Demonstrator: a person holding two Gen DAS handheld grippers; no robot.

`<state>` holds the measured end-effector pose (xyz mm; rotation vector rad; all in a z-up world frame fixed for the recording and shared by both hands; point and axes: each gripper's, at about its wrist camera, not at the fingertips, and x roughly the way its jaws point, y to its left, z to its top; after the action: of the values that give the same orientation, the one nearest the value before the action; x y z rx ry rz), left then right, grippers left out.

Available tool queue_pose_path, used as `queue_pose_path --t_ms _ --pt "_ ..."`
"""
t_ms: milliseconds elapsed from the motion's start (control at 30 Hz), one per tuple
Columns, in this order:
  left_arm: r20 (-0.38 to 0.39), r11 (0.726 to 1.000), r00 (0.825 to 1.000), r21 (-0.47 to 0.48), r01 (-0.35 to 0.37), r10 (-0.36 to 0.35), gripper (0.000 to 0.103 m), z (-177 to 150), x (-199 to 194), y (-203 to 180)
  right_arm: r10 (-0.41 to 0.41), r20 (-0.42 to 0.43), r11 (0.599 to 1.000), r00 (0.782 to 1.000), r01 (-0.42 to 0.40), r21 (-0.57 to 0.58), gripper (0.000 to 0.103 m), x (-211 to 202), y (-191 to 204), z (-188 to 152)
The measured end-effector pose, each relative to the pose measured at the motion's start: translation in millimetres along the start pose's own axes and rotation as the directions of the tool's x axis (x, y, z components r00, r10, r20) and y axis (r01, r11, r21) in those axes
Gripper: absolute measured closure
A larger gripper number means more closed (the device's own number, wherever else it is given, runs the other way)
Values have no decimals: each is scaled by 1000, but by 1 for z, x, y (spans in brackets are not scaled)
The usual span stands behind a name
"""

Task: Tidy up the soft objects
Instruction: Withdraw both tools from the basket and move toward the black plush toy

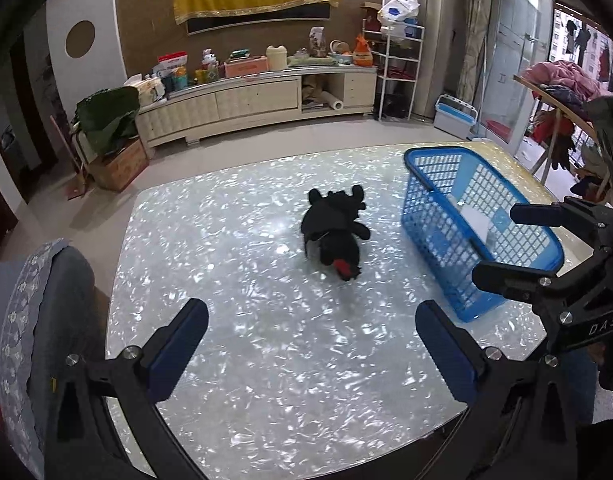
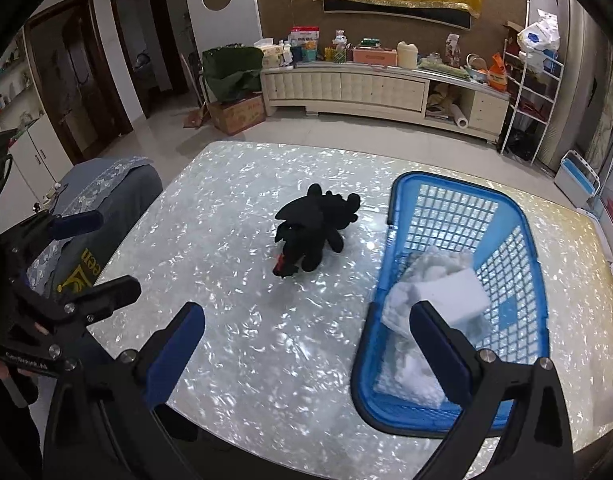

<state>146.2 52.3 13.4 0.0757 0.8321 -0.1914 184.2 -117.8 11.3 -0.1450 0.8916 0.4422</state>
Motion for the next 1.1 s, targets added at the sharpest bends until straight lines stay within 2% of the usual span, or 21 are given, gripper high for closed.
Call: queue_pose_path --t_ms 567,833,1100 --pt "-84 996 995 -65 -59 54 0 -7 38 63 8 -76 999 997 -10 -31 0 59 44 27" --pt "-130 994 991 -97 -47 34 0 -2 75 90 6 -133 1000 991 -9 -22 0 98 56 37" --pt "-185 993 983 -112 -22 1 0 3 127 110 -14 -193 999 981 22 42 0 141 42 45"
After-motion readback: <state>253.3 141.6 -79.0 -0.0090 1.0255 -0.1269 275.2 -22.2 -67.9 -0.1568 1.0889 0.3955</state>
